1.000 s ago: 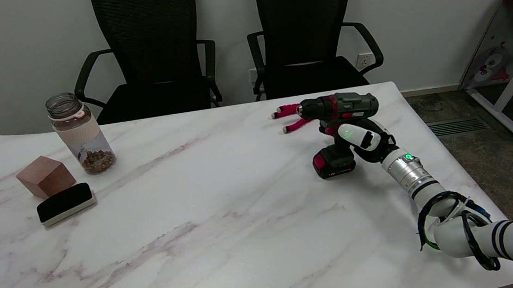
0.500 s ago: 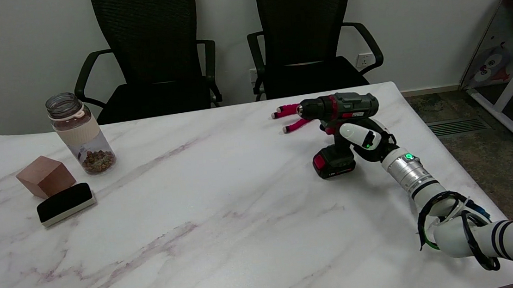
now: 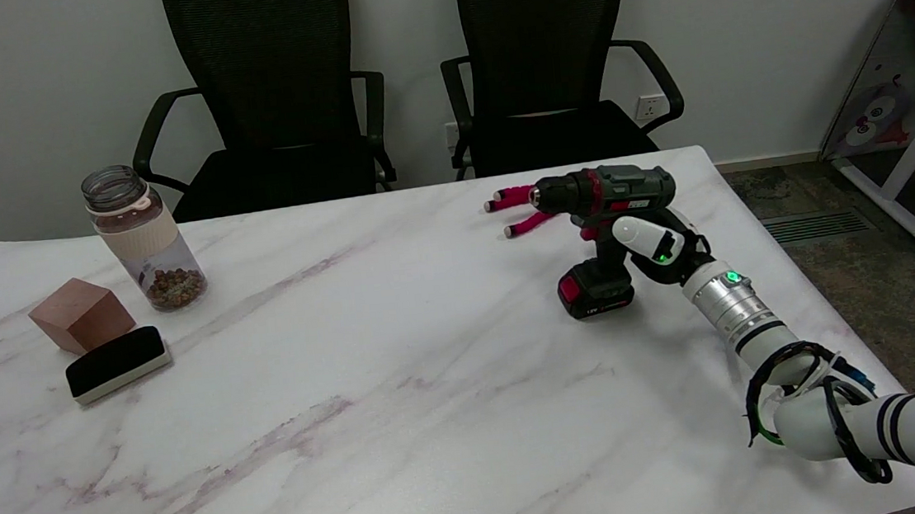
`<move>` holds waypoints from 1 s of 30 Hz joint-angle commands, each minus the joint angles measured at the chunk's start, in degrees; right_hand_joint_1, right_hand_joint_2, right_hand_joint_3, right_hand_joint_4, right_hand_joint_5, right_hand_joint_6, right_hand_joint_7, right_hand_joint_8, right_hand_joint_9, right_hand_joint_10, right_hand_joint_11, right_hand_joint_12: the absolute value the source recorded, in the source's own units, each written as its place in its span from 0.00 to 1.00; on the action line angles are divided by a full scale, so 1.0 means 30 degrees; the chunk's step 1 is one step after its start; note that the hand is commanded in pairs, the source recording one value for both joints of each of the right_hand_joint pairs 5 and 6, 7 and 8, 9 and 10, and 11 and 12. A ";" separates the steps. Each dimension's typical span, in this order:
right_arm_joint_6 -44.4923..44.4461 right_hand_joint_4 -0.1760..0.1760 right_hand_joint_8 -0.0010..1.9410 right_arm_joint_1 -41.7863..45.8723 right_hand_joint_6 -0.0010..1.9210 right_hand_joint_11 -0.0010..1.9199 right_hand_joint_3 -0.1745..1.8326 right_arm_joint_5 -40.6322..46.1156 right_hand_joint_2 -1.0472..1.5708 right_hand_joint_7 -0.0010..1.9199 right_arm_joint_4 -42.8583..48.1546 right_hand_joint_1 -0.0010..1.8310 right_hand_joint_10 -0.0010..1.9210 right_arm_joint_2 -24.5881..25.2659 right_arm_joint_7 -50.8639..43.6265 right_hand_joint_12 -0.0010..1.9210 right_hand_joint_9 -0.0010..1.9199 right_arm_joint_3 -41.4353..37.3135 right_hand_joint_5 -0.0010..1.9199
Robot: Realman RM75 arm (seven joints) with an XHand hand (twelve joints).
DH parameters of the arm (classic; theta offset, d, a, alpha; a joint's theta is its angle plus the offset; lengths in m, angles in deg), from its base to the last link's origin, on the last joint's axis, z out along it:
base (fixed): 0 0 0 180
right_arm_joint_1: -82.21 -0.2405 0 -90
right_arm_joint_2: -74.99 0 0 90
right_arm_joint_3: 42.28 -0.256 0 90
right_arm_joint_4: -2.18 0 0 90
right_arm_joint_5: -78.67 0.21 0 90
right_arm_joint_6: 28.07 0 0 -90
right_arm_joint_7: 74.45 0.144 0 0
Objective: Pick up the power screwdriver.
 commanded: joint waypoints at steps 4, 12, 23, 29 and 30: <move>-0.0436 0.84 0.18 -0.0061 0.18 0.20 0.60 -0.0256 0.30 0.18 0.0076 0.54 0.17 0.0001 0.0183 0.20 0.17 0.0007 0.18; -0.0319 0.87 0.17 -0.0414 0.17 0.20 0.61 -0.2276 0.30 0.17 0.0404 0.54 0.17 0.0001 0.1481 0.20 0.17 -0.0052 0.17; -0.0400 0.90 0.14 -0.0552 0.14 0.20 0.61 -0.2756 0.29 0.14 0.0551 0.55 0.16 0.0001 0.1513 0.20 0.16 -0.0012 0.14; -0.0290 0.90 0.12 -0.0830 0.13 0.20 0.61 -0.3689 0.27 0.13 0.0919 0.55 0.16 0.0001 0.2077 0.20 0.16 0.0007 0.13; -0.0289 0.89 0.12 -0.0882 0.12 0.20 0.61 -0.3857 0.27 0.12 0.0990 0.55 0.16 0.0001 0.2198 0.20 0.16 0.0007 0.12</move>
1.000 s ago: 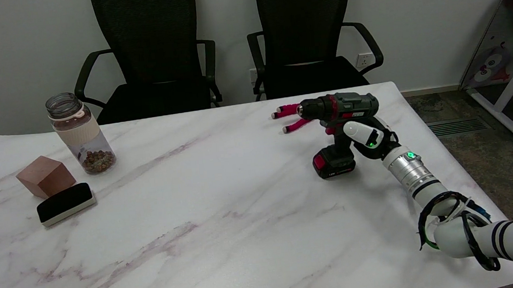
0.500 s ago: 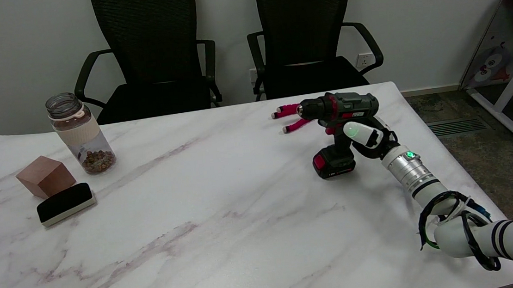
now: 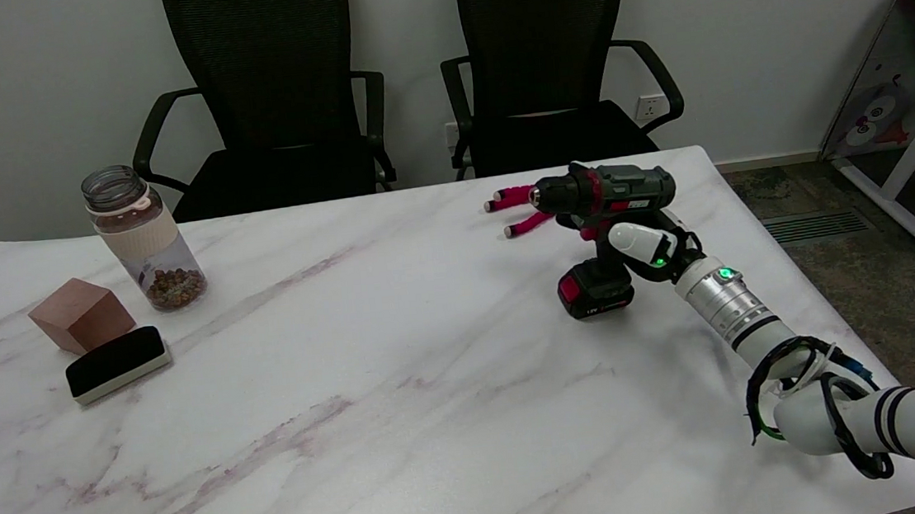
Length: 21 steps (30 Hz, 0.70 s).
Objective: Pick up the power screwdriver.
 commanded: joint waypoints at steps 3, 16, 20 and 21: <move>0.0131 0.89 0.12 -0.0566 0.12 0.20 0.61 -0.2125 0.27 0.12 0.0796 0.55 0.16 0.0001 0.1245 0.20 0.16 0.0013 0.12; 0.0104 1.00 0.15 -0.0567 0.15 0.45 0.58 -0.2197 0.30 0.15 0.1533 0.55 0.23 -0.0009 0.2270 0.45 0.23 -0.0073 0.15; 0.0191 1.00 0.15 -0.0567 0.15 0.48 0.57 -0.2217 0.30 0.15 0.1591 0.55 0.24 -0.0057 0.2270 0.48 0.24 -0.0048 0.15; 0.0191 1.00 0.15 -0.0567 0.15 0.49 0.57 -0.2217 0.30 0.15 0.1625 0.55 0.24 -0.0057 0.2270 0.49 0.24 -0.0038 0.15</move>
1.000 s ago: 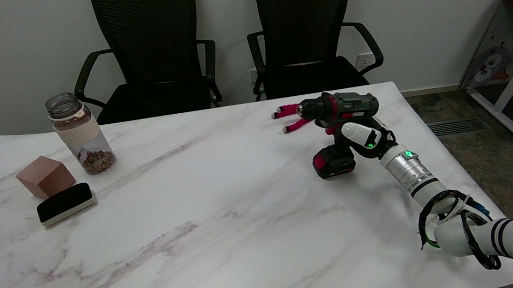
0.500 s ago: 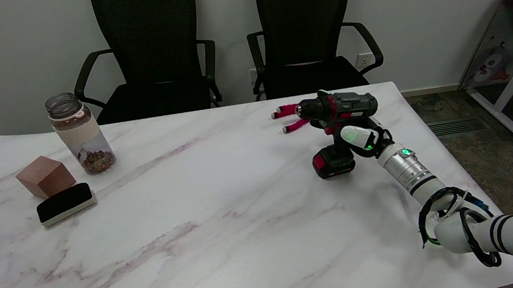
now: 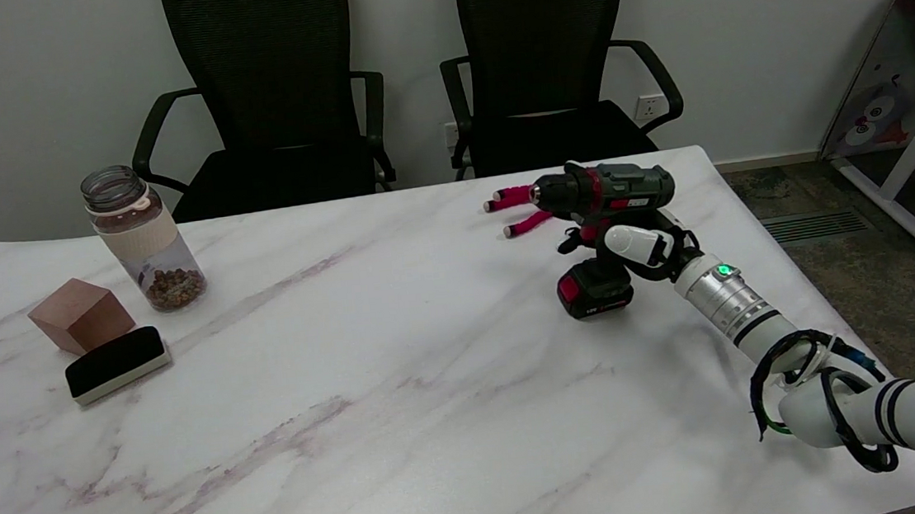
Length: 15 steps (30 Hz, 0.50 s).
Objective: Pick up the power screwdriver.
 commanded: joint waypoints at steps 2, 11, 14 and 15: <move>0.0183 1.00 0.15 -0.0102 0.15 0.50 0.57 -0.0525 0.30 0.15 0.0814 0.55 0.24 -0.0061 0.0876 0.50 0.24 0.0036 0.15; 0.1240 1.00 0.13 -0.0046 0.13 0.64 0.58 -0.0525 0.34 0.13 0.0799 0.54 0.39 -0.0049 0.1466 0.64 0.40 0.0009 0.13; 0.1657 0.54 0.23 -0.0149 0.23 0.75 0.63 -0.0525 0.35 0.23 0.0723 0.52 0.56 -0.0032 0.1466 0.75 0.56 0.0009 0.23; 0.1777 0.54 0.26 -0.0179 0.26 0.77 0.64 -0.0525 0.36 0.26 0.0721 0.52 0.58 -0.0032 0.1466 0.77 0.58 0.0009 0.26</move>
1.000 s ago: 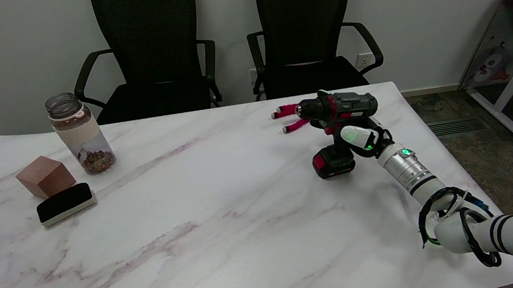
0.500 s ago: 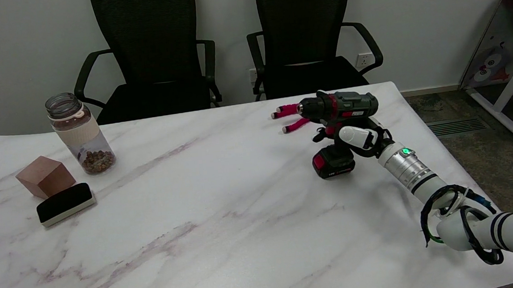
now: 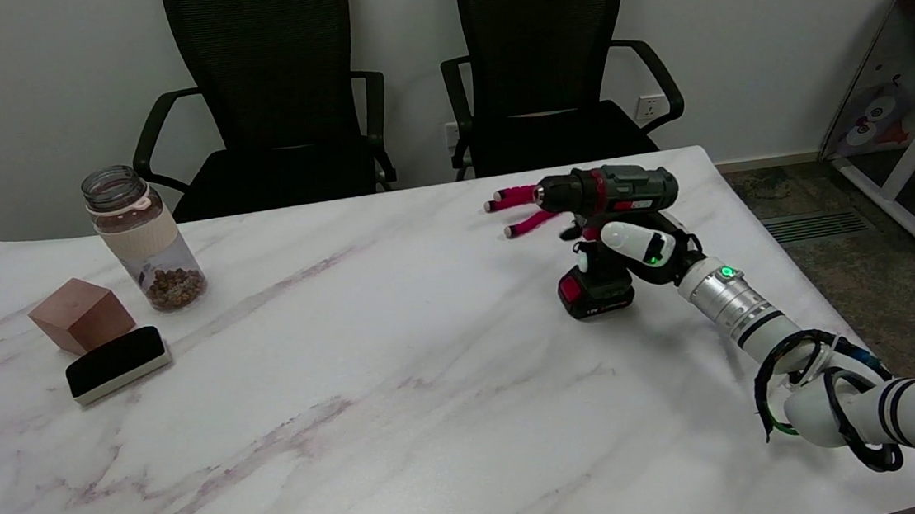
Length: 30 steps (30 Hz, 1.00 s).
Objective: Pick up the power screwdriver.
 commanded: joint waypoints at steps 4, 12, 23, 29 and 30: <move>0.1741 1.00 0.33 -0.0302 0.34 0.81 0.65 -0.0147 0.41 0.34 0.0079 0.51 0.64 -0.0003 0.0598 0.81 0.64 0.0004 0.34; 0.2028 1.00 0.40 -0.0742 0.40 0.86 0.65 -0.0147 0.46 0.40 -0.0079 0.51 0.69 0.0027 0.0404 0.86 0.69 0.0033 0.40; 0.1961 0.43 0.66 -0.0995 0.66 0.93 0.62 -0.0176 0.48 0.66 -0.0711 0.48 0.80 0.0027 0.0366 0.93 0.81 0.0023 0.66; 0.1765 0.45 0.82 -0.1289 0.82 0.98 0.58 -0.1404 0.48 0.82 -0.0657 0.48 0.92 0.0027 -0.0153 0.98 0.92 -0.0023 0.82; 0.1765 0.49 0.87 -0.1367 0.88 0.99 0.56 -0.1766 0.49 0.88 -0.0644 0.48 0.93 0.0027 -0.0153 0.99 0.93 -0.0082 0.88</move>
